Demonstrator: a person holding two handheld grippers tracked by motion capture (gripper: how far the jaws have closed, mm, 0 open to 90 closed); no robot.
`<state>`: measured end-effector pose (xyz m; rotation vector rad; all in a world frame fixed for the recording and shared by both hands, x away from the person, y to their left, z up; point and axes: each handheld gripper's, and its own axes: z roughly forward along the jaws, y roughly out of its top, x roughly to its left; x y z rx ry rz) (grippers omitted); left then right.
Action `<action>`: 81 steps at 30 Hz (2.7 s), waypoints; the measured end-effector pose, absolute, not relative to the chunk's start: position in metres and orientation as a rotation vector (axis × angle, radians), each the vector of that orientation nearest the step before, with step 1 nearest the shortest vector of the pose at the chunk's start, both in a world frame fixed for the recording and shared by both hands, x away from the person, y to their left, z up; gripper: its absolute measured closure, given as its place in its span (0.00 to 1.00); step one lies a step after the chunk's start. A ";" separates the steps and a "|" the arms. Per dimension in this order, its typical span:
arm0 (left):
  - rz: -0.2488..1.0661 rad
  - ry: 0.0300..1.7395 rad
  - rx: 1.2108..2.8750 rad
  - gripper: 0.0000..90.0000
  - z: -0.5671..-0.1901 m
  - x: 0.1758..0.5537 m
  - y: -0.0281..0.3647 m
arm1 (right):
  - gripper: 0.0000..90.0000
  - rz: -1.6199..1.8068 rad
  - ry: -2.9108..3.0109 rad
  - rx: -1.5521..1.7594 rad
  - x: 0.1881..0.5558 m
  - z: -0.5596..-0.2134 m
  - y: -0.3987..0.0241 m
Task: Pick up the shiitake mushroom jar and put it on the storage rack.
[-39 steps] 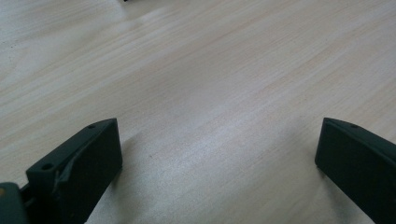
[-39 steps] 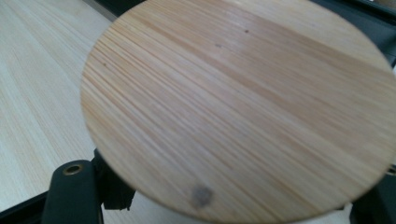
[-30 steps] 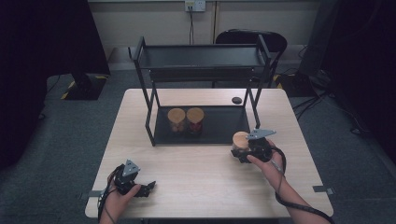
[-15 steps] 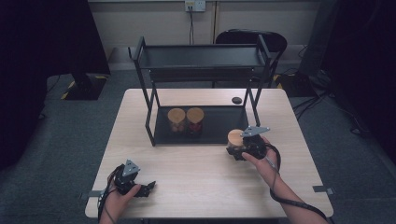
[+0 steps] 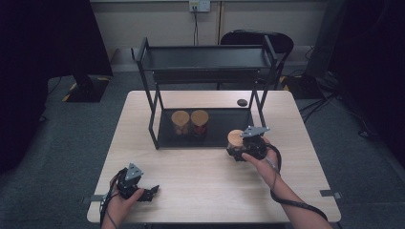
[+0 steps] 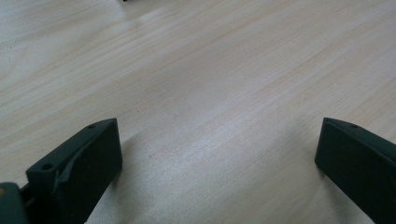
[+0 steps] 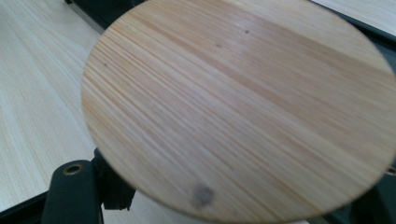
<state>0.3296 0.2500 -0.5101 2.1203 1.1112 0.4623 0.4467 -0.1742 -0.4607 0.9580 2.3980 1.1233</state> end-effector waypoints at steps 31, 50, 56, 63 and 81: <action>0.462 1.110 2.121 0.00 -0.510 0.330 0.250 | 0.28 1.120 2.409 0.931 0.471 -0.458 -0.140; 0.462 1.109 2.121 0.00 -0.510 0.330 0.250 | 0.28 1.113 2.396 0.942 0.487 -0.460 -0.134; 0.462 1.110 2.121 0.00 -0.510 0.330 0.250 | 0.28 1.108 2.388 0.953 0.491 -0.459 -0.134; 0.462 1.110 2.121 0.00 -0.510 0.330 0.250 | 0.28 1.107 2.384 0.960 0.495 -0.460 -0.132; 0.461 1.109 2.119 0.00 -0.510 0.330 0.250 | 0.28 1.082 2.385 0.962 0.505 -0.466 -0.127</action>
